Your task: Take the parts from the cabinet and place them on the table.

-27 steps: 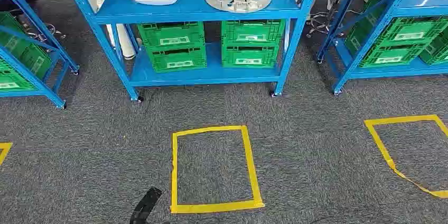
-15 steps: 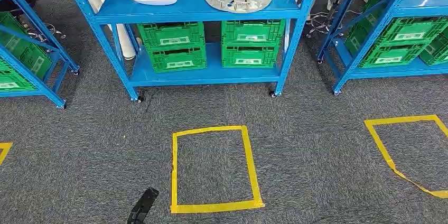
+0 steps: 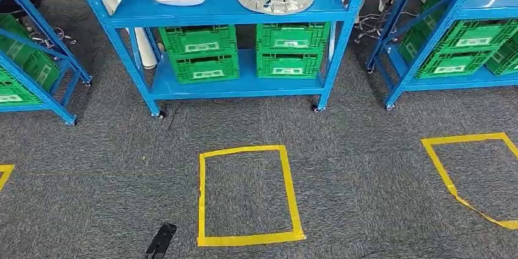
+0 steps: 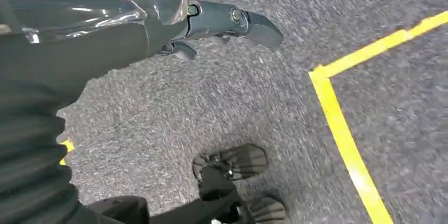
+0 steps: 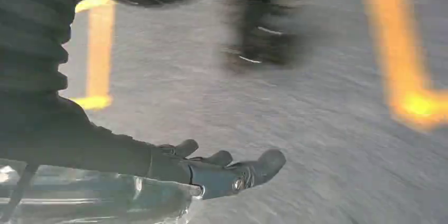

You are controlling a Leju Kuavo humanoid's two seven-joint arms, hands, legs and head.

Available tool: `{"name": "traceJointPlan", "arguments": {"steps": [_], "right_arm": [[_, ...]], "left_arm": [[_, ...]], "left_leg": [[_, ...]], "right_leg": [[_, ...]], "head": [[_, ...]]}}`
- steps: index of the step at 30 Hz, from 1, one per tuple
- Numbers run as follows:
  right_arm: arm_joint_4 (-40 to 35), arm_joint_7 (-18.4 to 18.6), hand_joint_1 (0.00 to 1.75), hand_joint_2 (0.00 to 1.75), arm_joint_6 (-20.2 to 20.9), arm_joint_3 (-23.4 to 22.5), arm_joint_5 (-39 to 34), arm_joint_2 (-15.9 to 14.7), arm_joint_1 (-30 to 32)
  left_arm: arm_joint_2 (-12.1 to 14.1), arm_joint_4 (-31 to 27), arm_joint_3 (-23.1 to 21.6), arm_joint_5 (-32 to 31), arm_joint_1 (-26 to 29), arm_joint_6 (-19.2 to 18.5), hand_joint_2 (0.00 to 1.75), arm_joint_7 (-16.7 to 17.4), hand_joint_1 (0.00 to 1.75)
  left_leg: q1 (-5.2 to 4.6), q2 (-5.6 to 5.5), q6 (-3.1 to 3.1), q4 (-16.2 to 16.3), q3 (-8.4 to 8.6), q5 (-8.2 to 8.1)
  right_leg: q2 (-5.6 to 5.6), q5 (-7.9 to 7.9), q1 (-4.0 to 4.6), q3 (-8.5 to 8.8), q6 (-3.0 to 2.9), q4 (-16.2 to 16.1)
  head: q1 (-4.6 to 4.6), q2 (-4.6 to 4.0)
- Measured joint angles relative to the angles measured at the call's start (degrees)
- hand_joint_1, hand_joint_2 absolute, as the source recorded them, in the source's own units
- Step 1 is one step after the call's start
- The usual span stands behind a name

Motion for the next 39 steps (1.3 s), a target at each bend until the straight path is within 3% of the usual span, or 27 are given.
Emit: {"name": "traceJointPlan", "arguments": {"steps": [4,5,7,10,18,23,30,39], "right_arm": [[-27.5,-0.5,0.00,1.75,5.2,-2.5,-7.6,2.1,1.4],[-34.1,-1.0,0.00,1.75,4.2,-2.0,-10.5,1.9,1.7],[-45.5,-3.0,0.00,1.75,-1.6,1.4,-16.1,0.0,2.3],[-58.3,-4.4,0.00,1.75,-10.4,9.7,-18.2,-5.2,3.0],[-72.0,-5.0,0.00,1.75,-13.1,20.7,-15.3,-11.8,3.7],[-77.3,-4.3,0.00,1.75,-12.9,24.4,-15.2,-14.3,4.5],[-81.0,-2.7,0.00,1.75,-0.8,29.3,-14.8,-18.4,6.6],[-83.7,-2.2,0.00,1.75,0.3,31.1,-14.3,-19.1,7.7]], "left_arm": [[0.0,-1.1,1.1,1.0,0.8,0.5,0.00,-1.0,0.00],[0.1,-1.2,1.6,1.4,1.0,0.6,0.00,-1.5,0.00],[0.0,-1.2,2.2,2.6,1.4,0.6,0.00,-2.8,0.00],[0.0,-1.1,2.8,4.2,1.6,-0.1,0.00,-4.1,0.00],[-0.1,-1.1,3.0,4.7,1.3,-0.7,0.00,-4.7,0.00],[-0.1,-1.1,3.0,4.7,0.9,-0.7,0.00,-4.3,0.00],[0.0,-1.1,2.6,4.7,0.9,-2.3,0.00,-3.5,0.00],[0.0,-1.5,2.5,4.7,0.9,-2.4,0.00,-2.8,0.00]], "left_leg": [[-0.10,0.09,0.04,0.0,0.03,0.08],[-0.09,0.08,0.06,0.0,0.07,0.10],[-0.15,0.05,0.17,0.0,0.04,0.17],[-0.17,0.21,0.17,0.0,0.00,0.16],[-0.11,0.14,0.12,0.0,-0.08,0.29],[-0.09,0.13,0.12,0.0,-0.08,0.29],[-0.08,0.13,0.11,0.0,-0.09,0.29],[-0.09,0.14,0.11,0.1,-0.11,0.28]], "right_leg": [[0.15,0.11,-0.10,-0.11,0.10,0.0],[0.15,0.11,-0.11,-0.12,0.11,0.0],[0.13,0.15,-0.17,-0.14,0.17,0.0],[0.29,0.19,-0.19,-0.16,0.18,0.0],[0.22,0.33,-0.15,-0.32,0.07,0.0],[0.21,0.33,-0.10,-0.32,0.06,0.0],[0.22,0.33,-0.09,-0.33,0.06,0.0],[0.22,0.35,-0.15,-0.34,0.08,-0.1]], "head": [[-0.02,0.00],[0.00,0.00],[-0.02,0.00],[-0.02,0.00],[0.02,0.00],[0.02,0.00],[0.02,0.00],[0.00,0.00]]}}
